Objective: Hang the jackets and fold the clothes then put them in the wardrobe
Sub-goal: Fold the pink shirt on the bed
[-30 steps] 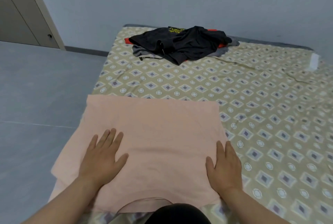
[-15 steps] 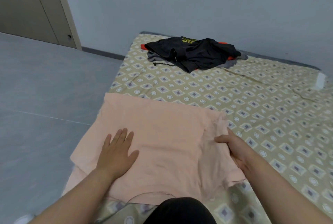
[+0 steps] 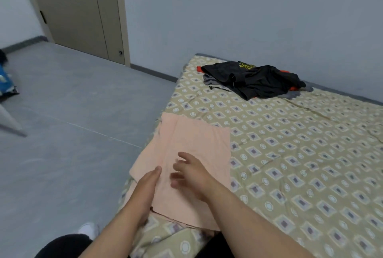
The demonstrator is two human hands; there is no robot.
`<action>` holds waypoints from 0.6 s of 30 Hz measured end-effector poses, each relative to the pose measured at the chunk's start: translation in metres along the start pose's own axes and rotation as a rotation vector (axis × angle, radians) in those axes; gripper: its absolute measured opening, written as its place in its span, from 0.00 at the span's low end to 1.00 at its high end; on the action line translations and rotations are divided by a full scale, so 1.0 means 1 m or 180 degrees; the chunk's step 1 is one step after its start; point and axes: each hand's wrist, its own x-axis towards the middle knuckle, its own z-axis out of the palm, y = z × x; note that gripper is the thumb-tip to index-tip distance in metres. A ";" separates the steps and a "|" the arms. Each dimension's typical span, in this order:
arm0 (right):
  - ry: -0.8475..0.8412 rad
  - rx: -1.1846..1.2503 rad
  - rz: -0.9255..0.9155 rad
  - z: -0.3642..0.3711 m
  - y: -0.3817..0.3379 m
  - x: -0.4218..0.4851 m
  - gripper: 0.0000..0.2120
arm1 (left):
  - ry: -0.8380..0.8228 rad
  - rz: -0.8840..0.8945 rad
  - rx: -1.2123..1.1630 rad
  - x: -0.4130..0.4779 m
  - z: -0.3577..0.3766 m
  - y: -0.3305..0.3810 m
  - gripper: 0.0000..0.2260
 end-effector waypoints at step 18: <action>0.0161 -0.4860 -0.1790 0.019 0.078 -0.021 0.28 | -0.0587 -0.0377 0.1177 0.085 0.014 0.080 0.01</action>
